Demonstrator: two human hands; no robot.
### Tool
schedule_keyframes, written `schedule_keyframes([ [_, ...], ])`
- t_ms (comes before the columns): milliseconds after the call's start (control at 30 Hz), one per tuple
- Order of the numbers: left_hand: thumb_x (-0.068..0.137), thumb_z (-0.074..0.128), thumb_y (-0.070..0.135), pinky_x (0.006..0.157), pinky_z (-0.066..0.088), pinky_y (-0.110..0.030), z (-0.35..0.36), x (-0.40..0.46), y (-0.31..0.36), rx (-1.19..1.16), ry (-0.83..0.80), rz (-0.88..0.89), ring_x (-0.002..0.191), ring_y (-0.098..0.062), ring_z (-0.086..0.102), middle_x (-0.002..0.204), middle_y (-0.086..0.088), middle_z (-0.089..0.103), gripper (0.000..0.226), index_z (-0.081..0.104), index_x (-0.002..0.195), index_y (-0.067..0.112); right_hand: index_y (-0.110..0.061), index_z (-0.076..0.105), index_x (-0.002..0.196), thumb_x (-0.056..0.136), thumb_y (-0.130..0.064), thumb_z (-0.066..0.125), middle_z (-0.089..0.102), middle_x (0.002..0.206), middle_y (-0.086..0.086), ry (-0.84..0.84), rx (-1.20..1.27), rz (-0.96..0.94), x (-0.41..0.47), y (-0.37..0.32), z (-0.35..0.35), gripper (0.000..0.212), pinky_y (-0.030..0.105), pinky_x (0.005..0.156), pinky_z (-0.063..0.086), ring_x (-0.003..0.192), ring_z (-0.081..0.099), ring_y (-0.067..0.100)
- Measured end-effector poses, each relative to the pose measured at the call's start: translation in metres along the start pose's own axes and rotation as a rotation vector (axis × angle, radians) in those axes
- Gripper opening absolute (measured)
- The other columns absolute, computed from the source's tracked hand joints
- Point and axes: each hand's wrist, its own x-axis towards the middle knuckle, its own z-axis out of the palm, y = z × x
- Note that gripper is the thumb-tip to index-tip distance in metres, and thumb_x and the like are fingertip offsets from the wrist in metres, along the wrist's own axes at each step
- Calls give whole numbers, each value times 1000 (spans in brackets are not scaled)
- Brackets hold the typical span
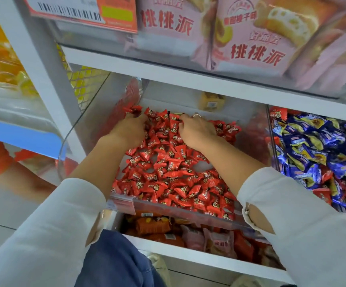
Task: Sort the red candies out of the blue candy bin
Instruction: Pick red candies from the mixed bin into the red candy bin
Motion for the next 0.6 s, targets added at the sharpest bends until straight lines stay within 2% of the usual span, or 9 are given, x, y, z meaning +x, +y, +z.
schedule_keyframes([
  [100, 88, 45, 1, 90, 46, -42, -1, -3, 4, -14, -2, 3, 108, -44, 52, 134, -22, 37, 53, 42, 138, 20, -14, 52, 126, 95, -13, 41, 54, 120, 13, 32, 96, 27, 3, 0, -3, 33, 37, 80, 47, 107, 53, 30],
  [233, 82, 51, 4, 103, 40, -44, -1, -6, 2, -13, -113, -1, 126, -44, 38, 148, -20, 18, 72, 30, 145, 32, -20, 40, 139, 88, -9, 50, 51, 131, 10, -103, 137, 58, -1, 5, -9, 54, 41, 86, 50, 115, 51, 30],
  [300, 82, 52, 4, 103, 40, -41, -2, -8, 1, -8, -121, 4, 125, -42, 40, 147, -20, 20, 67, 37, 142, 31, -22, 40, 140, 86, -10, 52, 52, 132, 9, -138, 148, 56, -4, 7, -10, 56, 41, 90, 49, 116, 51, 29],
  [367, 83, 53, 0, 97, 44, -36, -6, -12, 4, -39, -80, 20, 115, -39, 48, 139, -19, 30, 56, 48, 133, 25, -21, 48, 134, 86, -8, 52, 56, 128, 8, -142, 170, 70, -5, 7, -11, 49, 39, 90, 49, 114, 53, 27],
  [433, 83, 55, -2, 90, 47, -33, -11, -17, 6, -62, -53, 45, 110, -35, 50, 133, -16, 36, 50, 51, 129, 18, -19, 56, 125, 87, -7, 52, 58, 123, 8, -140, 160, 85, -6, 9, -11, 40, 37, 89, 50, 110, 55, 27],
  [467, 82, 56, -3, 79, 50, -30, -13, -18, 6, -91, -57, 46, 102, -31, 52, 132, -15, 37, 51, 50, 129, 17, -18, 58, 122, 87, -6, 52, 59, 122, 8, -141, 148, 88, -7, 10, -11, 38, 37, 89, 51, 109, 56, 26],
  [533, 81, 61, -2, 56, 44, -20, -15, -18, 2, -144, -91, 35, 82, -20, 54, 124, -10, 42, 54, 47, 129, 18, -20, 62, 118, 87, -8, 56, 61, 121, 6, -140, 101, 82, -8, 10, -11, 34, 34, 88, 50, 109, 57, 26],
  [567, 81, 63, 1, 56, 43, -20, -17, -18, 1, -142, -116, 37, 78, -18, 55, 120, -8, 48, 54, 48, 129, 17, -21, 63, 117, 87, -11, 58, 61, 120, 5, -136, 70, 75, -6, 10, -9, 32, 32, 87, 50, 108, 57, 25],
  [600, 81, 66, 5, 63, 44, -22, -18, -18, 0, -124, -140, 44, 83, -21, 57, 119, -9, 54, 51, 51, 128, 16, -20, 64, 115, 87, -13, 61, 62, 118, 5, -130, 47, 72, -5, 11, -8, 30, 31, 85, 50, 107, 58, 25],
])
